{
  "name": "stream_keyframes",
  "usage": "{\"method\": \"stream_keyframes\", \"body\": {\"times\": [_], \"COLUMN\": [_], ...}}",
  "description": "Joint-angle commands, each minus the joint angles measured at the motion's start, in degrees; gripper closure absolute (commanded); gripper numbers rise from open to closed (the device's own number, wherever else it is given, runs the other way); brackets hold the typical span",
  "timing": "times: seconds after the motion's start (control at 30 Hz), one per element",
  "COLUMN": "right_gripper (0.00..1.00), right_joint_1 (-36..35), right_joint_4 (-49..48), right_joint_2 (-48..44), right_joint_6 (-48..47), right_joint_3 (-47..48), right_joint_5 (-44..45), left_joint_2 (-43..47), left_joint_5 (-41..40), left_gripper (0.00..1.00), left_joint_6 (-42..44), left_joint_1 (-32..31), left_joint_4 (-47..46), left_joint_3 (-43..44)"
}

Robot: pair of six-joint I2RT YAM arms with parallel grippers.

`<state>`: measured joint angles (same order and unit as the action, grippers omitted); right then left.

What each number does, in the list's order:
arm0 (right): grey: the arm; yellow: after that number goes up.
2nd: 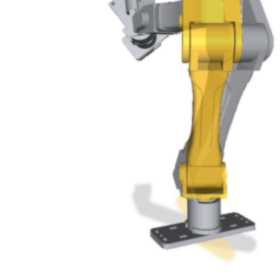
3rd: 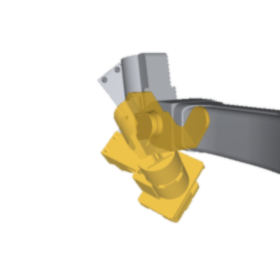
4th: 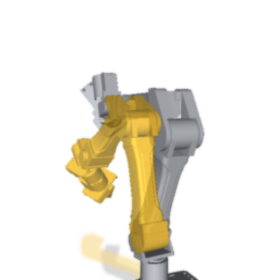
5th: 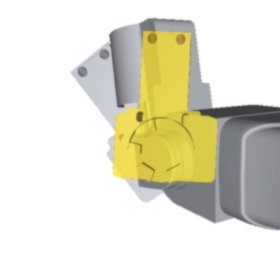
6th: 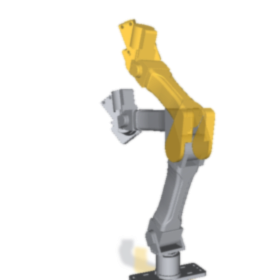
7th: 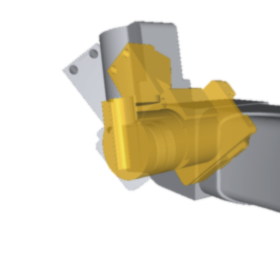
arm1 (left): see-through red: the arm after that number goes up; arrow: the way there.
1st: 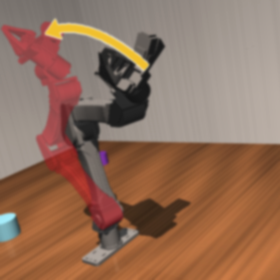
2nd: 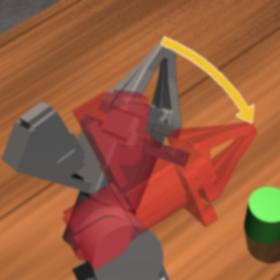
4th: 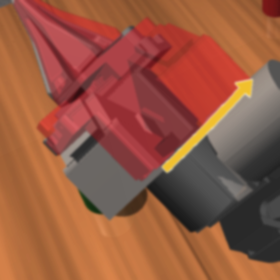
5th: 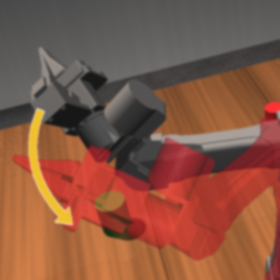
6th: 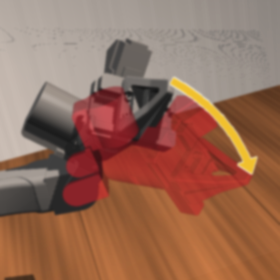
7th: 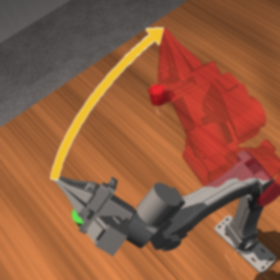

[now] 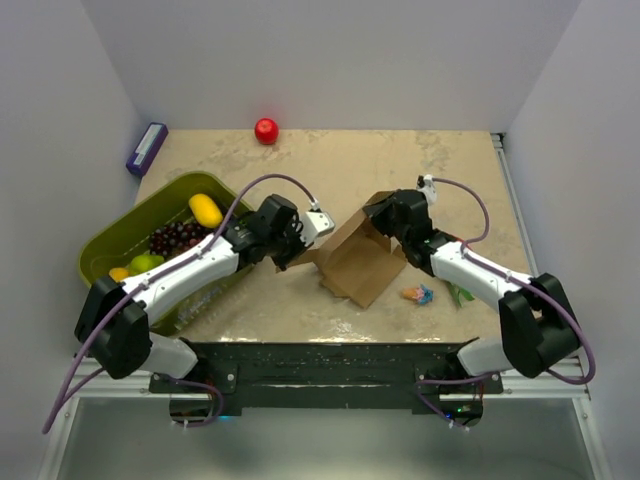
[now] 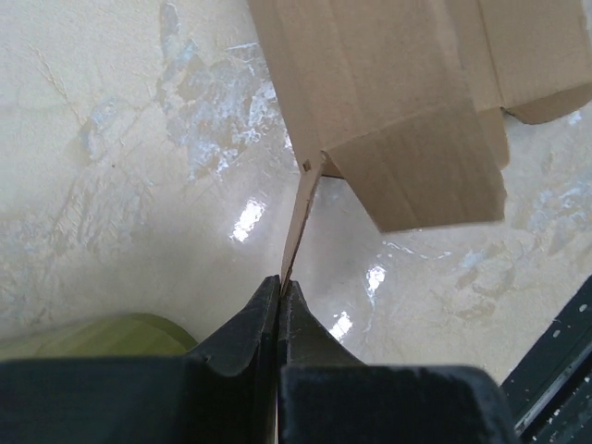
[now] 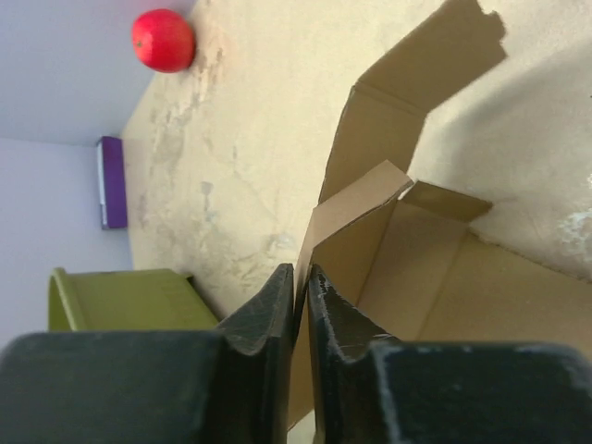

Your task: Fold the paper box

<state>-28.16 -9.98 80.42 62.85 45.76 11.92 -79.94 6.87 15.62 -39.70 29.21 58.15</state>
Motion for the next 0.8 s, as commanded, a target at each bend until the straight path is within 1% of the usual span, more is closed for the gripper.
{"method": "stream_keyframes", "body": {"times": [0.0,0.1,0.23,0.27,0.3,0.33,0.37,0.4,0.43,0.47,0.5,0.53,0.63,0.77], "right_gripper": [0.93,1.00,0.99,0.96,0.92,0.81,0.74,0.60,0.36,0.25,0.19,0.13,0.11,0.12], "right_joint_1": [-0.6,-2.2,-4.4,-4.9,-4.8,-4.9,-4.9,-4.9,-4.9,-4.9,-4.9,-4.9,-4.8,-4.6], "right_joint_4": [5.7,8.7,12.2,12.2,12.2,12.7,13.2,13.4,13.8,13.8,13.8,15.4,19.5,23.9], "right_joint_2": [0.4,-1.1,-4.5,-5.3,-6.1,-8.0,-8.9,-10.2,-12.4,-13.5,-14.4,-15.3,-17.9,-18.5], "right_joint_6": [-2.3,-1.7,-0.2,-0.2,-0.3,-0.6,-1.3,-4.0,-5.6,-7.4,-11.6,-13.4,-17.8,-18.6], "right_joint_3": [3.8,3.4,2.1,1.8,1.4,1.3,1.4,1.4,0.8,0.4,0.0,-0.9,-3.0,-5.1], "right_joint_5": [-2.0,-1.0,0.5,0.5,0.6,1.7,2.3,3.2,4.1,5.7,6.4,6.9,7.9,9.9], "left_joint_2": [-3.7,-5.8,-8.3,-9.2,-9.6,-9.9,-10.0,-9.8,-9.2,-8.8,-8.6,-8.0,-7.4,-8.0], "left_joint_5": [-3.9,-4.5,-5.4,-5.3,-4.4,-3.6,-2.4,-1.9,-1.6,-1.2,-1.2,-1.1,-1.0,-1.2], "left_gripper": [1.00,1.00,1.00,1.00,1.00,1.00,1.00,1.00,1.00,1.00,1.00,1.00,1.00,1.00], "left_joint_6": [2.5,3.4,4.8,5.0,5.2,5.3,5.6,5.7,5.7,6.0,6.0,6.2,6.3,6.2], "left_joint_1": [0.8,1.6,2.3,2.4,2.5,2.6,2.5,2.6,2.5,2.6,2.5,2.6,2.6,2.6], "left_joint_4": [0.6,0.8,0.9,1.2,2.0,2.2,2.2,1.5,1.1,0.8,0.7,0.6,0.2,0.0], "left_joint_3": [5.1,7.6,10.5,11.1,12.1,12.2,12.1,11.2,10.7,10.2,9.9,9.8,9.3,8.8]}}
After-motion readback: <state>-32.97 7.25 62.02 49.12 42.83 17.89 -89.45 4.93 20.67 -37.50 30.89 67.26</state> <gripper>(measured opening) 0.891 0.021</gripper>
